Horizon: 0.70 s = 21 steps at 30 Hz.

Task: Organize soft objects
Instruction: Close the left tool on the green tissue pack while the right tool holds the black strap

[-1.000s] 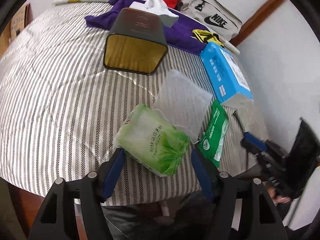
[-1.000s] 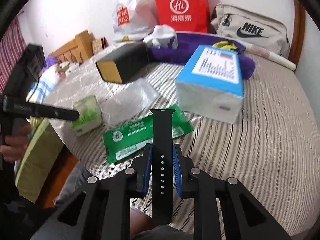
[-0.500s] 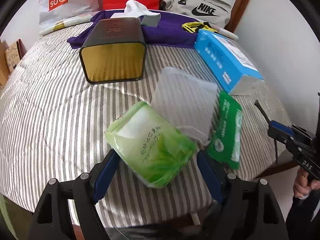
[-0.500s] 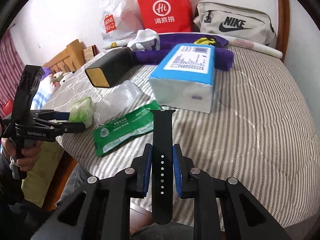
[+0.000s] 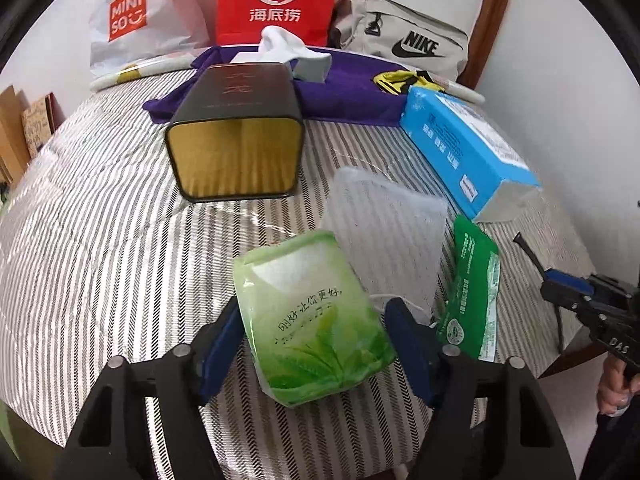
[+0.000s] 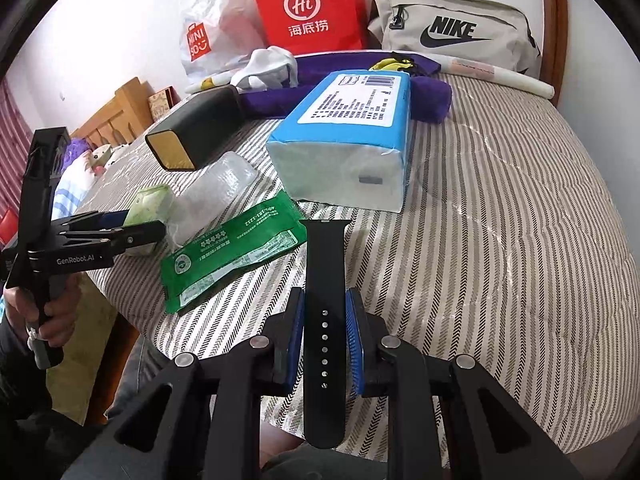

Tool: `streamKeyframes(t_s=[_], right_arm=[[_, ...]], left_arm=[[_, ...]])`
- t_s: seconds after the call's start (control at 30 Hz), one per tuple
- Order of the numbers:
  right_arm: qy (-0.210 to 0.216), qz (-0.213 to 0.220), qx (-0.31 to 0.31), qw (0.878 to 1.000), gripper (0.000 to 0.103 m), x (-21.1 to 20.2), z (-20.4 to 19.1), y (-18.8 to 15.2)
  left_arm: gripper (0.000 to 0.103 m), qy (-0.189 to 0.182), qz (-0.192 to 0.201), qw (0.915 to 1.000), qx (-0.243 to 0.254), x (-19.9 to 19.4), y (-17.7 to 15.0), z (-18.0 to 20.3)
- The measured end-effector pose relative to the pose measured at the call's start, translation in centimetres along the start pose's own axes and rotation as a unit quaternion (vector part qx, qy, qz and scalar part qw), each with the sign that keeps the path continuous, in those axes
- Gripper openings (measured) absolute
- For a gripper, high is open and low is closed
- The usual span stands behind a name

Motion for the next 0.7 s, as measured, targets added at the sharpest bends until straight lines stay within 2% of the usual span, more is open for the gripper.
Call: streamKeyframes(t_s=[0.03,0.2,0.43,0.7], right_arm=[[-0.001,0.0,0.0,1.0,0.021,0.0,0.0,0.1],[-0.005,-0.005,0.0,1.0,0.021,0.4,-0.3,0.3],[-0.011,-0.021,-0.002,1.0,0.021,1.4,-0.9,0.2],[-0.009,-0.012,-0.02,1.0,0.021,0.4,-2.5,1.2]], left_arm=[[0.063,-0.008,0.001,0.9999,-0.012,-0.2,0.1,-0.4],[0.062,-0.056,0.013,0.9969,-0.053,-1.1,0.4,-1.2],[0.062,-0.064,0.021,0.9954,-0.068,-1.8,1.1,-2.3],[0.062,-0.075,0.029,0.9937,-0.078,-2.9,2.1,-3.2]])
Point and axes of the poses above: each gripper's, at about its wrist camera, not at the fingertips, and x roughly the way its jaws point, z to its right, y to its top, the point moved 8 cm from there along x, roughly the way its jaws point, and after that the axes turned 6 degrees about -y, right-handed, at the moved point
